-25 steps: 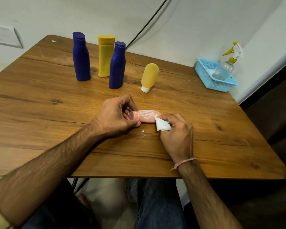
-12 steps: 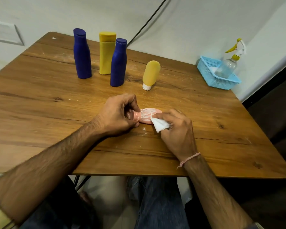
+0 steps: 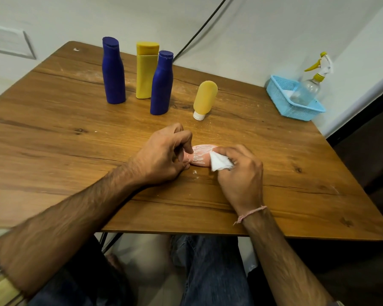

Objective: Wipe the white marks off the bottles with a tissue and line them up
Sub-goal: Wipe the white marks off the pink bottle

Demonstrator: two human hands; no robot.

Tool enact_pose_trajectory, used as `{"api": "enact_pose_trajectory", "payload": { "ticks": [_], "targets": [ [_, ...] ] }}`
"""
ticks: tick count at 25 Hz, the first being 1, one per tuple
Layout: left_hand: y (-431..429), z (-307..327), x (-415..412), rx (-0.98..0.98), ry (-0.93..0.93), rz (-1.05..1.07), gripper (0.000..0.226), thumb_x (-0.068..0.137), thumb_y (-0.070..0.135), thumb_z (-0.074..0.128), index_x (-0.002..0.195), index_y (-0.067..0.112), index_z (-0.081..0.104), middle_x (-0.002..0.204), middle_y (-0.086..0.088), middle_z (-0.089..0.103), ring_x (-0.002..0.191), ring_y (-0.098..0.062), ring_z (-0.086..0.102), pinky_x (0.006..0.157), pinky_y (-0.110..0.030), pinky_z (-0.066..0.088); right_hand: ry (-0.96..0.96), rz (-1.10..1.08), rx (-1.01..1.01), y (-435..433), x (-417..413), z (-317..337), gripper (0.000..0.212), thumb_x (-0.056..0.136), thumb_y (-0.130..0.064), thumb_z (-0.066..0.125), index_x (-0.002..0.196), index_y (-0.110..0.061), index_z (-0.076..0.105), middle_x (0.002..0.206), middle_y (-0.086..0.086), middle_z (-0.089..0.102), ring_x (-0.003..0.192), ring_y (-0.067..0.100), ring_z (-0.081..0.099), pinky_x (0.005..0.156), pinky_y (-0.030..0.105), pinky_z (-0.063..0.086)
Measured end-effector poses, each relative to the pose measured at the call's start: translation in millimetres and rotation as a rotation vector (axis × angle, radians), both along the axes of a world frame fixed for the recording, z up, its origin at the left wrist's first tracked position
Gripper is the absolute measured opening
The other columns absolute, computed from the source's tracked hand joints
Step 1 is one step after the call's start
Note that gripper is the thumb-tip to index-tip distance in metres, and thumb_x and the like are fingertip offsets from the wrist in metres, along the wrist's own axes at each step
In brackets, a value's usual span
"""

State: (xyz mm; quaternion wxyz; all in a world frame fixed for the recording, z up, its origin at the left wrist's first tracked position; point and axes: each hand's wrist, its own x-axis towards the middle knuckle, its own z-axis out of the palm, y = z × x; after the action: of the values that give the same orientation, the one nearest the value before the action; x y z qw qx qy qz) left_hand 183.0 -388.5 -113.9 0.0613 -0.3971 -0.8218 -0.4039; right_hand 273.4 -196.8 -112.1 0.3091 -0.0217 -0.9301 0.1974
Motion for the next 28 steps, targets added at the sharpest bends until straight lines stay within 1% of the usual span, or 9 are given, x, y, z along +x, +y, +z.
{"api": "enact_pose_trajectory", "payload": {
  "ticks": [2,5,9,13,16,20,23,26,28],
  "targets": [
    [1,0,2,-0.001,0.041,-0.018,0.033,0.070,0.007,0.090,0.088,0.017,0.064,0.104,-0.002,0.060,0.091,-0.018,0.062,0.071,-0.037,0.058,-0.003,0.112,0.068,-3,4,-1,0.040,0.078,0.007,0.066,0.112,-0.010,0.076,0.104,0.007,0.072,0.096,0.025,0.065,0.078,0.043,0.058],
    [2,0,4,-0.008,0.067,-0.013,0.033,0.070,0.006,0.089,0.090,0.016,0.064,0.105,-0.004,0.061,0.092,-0.019,0.062,0.071,-0.040,0.058,0.018,-0.048,-0.026,5,-2,2,0.042,0.076,0.008,0.065,0.112,-0.010,0.076,0.103,0.006,0.072,0.094,0.024,0.065,0.077,0.047,0.059],
    [1,3,2,0.032,0.002,0.027,0.039,0.069,0.014,0.092,0.095,0.018,0.062,0.101,0.001,0.066,0.087,-0.011,0.062,0.072,-0.033,0.057,0.009,0.099,0.067,-10,8,-4,0.041,0.076,0.008,0.070,0.112,-0.010,0.076,0.107,0.007,0.072,0.101,0.024,0.066,0.081,0.043,0.059],
    [1,4,2,0.015,-0.070,0.061,0.041,0.071,0.026,0.091,0.097,0.020,0.060,0.100,0.005,0.067,0.087,-0.007,0.063,0.070,-0.024,0.056,0.025,-0.059,-0.071,-8,5,-4,0.041,0.073,0.009,0.070,0.109,-0.009,0.077,0.103,0.007,0.073,0.094,0.024,0.067,0.074,0.046,0.061],
    [1,4,3,0.020,-0.087,0.052,0.037,0.073,0.026,0.089,0.096,0.017,0.061,0.095,0.005,0.067,0.082,-0.006,0.063,0.068,-0.023,0.055,0.047,0.141,0.038,-24,12,-8,0.038,0.074,0.006,0.074,0.108,-0.011,0.077,0.105,0.007,0.073,0.098,0.024,0.067,0.077,0.044,0.058],
    [1,8,5,-0.028,-0.149,0.094,0.039,0.073,0.029,0.090,0.094,0.023,0.058,0.095,0.010,0.064,0.083,-0.003,0.063,0.067,-0.014,0.055,0.059,-0.065,-0.044,-23,6,-6,0.038,0.070,0.005,0.074,0.105,-0.011,0.077,0.097,0.005,0.072,0.089,0.024,0.067,0.072,0.049,0.059],
    [2,7,5,0.041,-0.188,0.072,0.036,0.073,0.025,0.090,0.092,0.018,0.061,0.092,0.007,0.068,0.076,-0.005,0.065,0.066,-0.019,0.058,0.034,0.074,0.032,-33,10,-7,0.038,0.072,0.004,0.074,0.107,-0.011,0.077,0.102,0.006,0.072,0.094,0.024,0.067,0.076,0.045,0.057],
    [2,9,7,-0.001,-0.195,0.095,0.039,0.072,0.026,0.091,0.091,0.024,0.057,0.091,0.010,0.064,0.078,-0.003,0.064,0.066,-0.013,0.055,0.005,-0.071,-0.036,-25,5,-3,0.038,0.074,0.002,0.071,0.108,-0.013,0.077,0.100,0.003,0.071,0.091,0.022,0.066,0.078,0.048,0.058],
    [2,8,6,-0.002,-0.150,0.086,0.036,0.073,0.026,0.090,0.091,0.022,0.059,0.092,0.009,0.065,0.079,-0.005,0.064,0.066,-0.018,0.056,0.004,-0.036,-0.032,-30,4,1,0.035,0.077,0.000,0.066,0.108,-0.013,0.076,0.100,0.003,0.070,0.090,0.021,0.064,0.076,0.044,0.059]
  ]
}}
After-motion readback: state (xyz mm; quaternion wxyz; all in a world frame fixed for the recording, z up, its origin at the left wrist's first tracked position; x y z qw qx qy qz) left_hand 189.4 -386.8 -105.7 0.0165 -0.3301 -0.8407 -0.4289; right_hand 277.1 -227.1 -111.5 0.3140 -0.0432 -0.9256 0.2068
